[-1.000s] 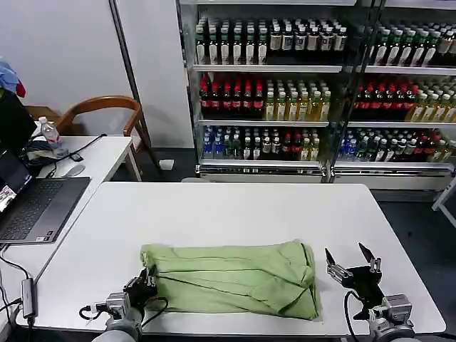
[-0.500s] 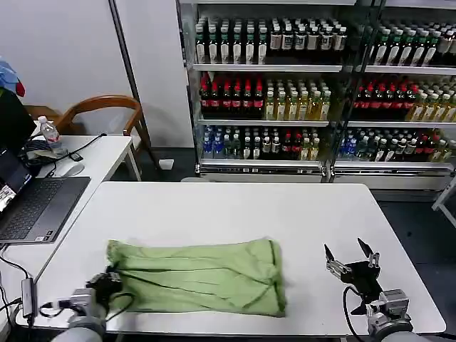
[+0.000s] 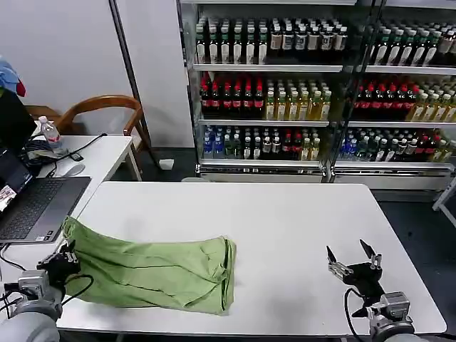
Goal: Fold and organize the clothes.
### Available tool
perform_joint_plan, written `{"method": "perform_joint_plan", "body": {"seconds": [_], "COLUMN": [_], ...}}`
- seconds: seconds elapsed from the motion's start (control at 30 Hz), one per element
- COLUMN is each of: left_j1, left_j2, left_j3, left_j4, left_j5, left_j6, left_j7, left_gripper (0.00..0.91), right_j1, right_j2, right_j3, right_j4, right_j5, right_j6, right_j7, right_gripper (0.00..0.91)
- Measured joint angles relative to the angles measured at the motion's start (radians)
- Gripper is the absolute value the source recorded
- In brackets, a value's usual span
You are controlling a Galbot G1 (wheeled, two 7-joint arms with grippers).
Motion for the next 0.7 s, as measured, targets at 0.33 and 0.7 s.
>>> {"method": "perform_joint_plan", "body": {"seconds": [0.33, 0.7], "left_j1": [-0.049, -0.155], "left_j2": [-0.091, -0.161], "left_j3": [0.213, 0.406], "left_j4": [-0.064, -0.059], "left_j5": [0.115, 0.139], "left_j6": [0.001, 0.006], "left_j7": [0.027, 0.058], "left_gripper": [0.040, 0.040], "right_j1": [-0.040, -0.076], "right_j2": [0.019, 0.040], "right_j3": [0.040, 0.080], "right_j4": [0.007, 0.026], "right_j5": [-0.022, -0.035], "right_j6": [0.000, -0.002], "right_j7": [-0.002, -0.002], "right_gripper": [0.907, 0.907]}}
